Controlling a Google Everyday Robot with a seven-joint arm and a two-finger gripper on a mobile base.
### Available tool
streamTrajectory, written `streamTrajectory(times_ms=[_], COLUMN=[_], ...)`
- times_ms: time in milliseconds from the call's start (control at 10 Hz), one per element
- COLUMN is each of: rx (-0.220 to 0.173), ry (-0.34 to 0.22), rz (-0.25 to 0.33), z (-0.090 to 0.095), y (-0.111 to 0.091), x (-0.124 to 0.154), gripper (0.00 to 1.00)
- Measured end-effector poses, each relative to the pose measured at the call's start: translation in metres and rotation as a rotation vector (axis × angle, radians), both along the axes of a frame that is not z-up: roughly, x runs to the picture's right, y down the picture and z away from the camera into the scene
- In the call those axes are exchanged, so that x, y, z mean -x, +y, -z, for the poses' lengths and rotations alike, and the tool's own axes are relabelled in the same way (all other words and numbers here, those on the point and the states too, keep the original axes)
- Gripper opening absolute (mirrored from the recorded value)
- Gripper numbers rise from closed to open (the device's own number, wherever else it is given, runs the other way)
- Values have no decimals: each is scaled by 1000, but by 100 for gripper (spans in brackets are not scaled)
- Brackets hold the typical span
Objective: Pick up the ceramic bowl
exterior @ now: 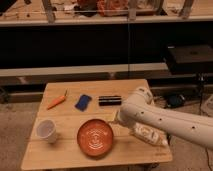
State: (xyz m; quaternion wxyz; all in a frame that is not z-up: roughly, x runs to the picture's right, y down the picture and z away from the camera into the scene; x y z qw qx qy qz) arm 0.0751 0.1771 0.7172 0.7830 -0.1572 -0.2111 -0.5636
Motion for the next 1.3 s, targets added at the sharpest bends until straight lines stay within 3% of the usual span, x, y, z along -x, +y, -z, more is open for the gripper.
streamTrajectory(times_ms=[700, 1300], rx=[22, 27], ry=[-46, -83], rz=[56, 116], z=[-16, -22], y=[22, 29], x=[2, 8], gripper=[80, 80])
